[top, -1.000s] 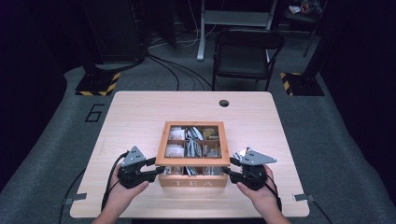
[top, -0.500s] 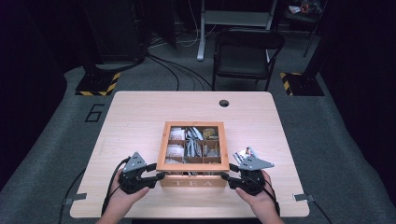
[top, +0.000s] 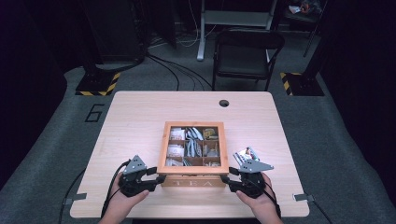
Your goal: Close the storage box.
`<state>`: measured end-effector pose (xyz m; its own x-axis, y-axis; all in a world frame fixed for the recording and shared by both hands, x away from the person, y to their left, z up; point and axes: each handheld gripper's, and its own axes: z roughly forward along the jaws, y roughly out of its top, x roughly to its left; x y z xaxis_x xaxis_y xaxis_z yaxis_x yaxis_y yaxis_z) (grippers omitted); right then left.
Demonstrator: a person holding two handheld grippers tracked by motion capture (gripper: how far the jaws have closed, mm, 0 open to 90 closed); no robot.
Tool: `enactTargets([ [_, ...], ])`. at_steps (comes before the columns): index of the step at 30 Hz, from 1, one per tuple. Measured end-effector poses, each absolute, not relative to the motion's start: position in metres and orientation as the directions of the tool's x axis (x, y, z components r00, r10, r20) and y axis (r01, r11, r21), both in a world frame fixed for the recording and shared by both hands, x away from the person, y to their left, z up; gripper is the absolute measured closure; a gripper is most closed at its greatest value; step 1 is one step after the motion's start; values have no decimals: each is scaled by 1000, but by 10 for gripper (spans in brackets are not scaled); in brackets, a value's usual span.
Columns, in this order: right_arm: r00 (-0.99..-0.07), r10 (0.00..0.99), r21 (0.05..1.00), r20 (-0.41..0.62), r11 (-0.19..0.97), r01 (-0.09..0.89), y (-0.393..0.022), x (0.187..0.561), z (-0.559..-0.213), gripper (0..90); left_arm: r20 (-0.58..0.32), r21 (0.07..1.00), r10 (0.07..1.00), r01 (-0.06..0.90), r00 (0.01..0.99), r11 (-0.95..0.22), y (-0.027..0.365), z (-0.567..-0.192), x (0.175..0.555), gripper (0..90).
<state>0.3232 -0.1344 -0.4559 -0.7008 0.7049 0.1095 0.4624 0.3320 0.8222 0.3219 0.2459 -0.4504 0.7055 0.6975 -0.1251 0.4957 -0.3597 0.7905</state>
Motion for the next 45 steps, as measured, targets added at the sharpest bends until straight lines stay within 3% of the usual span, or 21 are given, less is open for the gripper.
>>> enactTargets([
  [18, -673, 729, 842, 125, 281, 461, -149, 327, -445, 510, -142, 807, 704, 493, 696, -325, 252, -442, 325, 480],
  [27, -666, 739, 843, 95, 296, 449, -150, 338, -431, 495, -114, 817, 729, 481, 674, -317, 259, -426, 345, 468],
  [45, -597, 797, 842, 90, 260, 473, -163, 378, -430, 495, -169, 816, 791, 533, 588, -222, 273, -429, 387, 468],
])
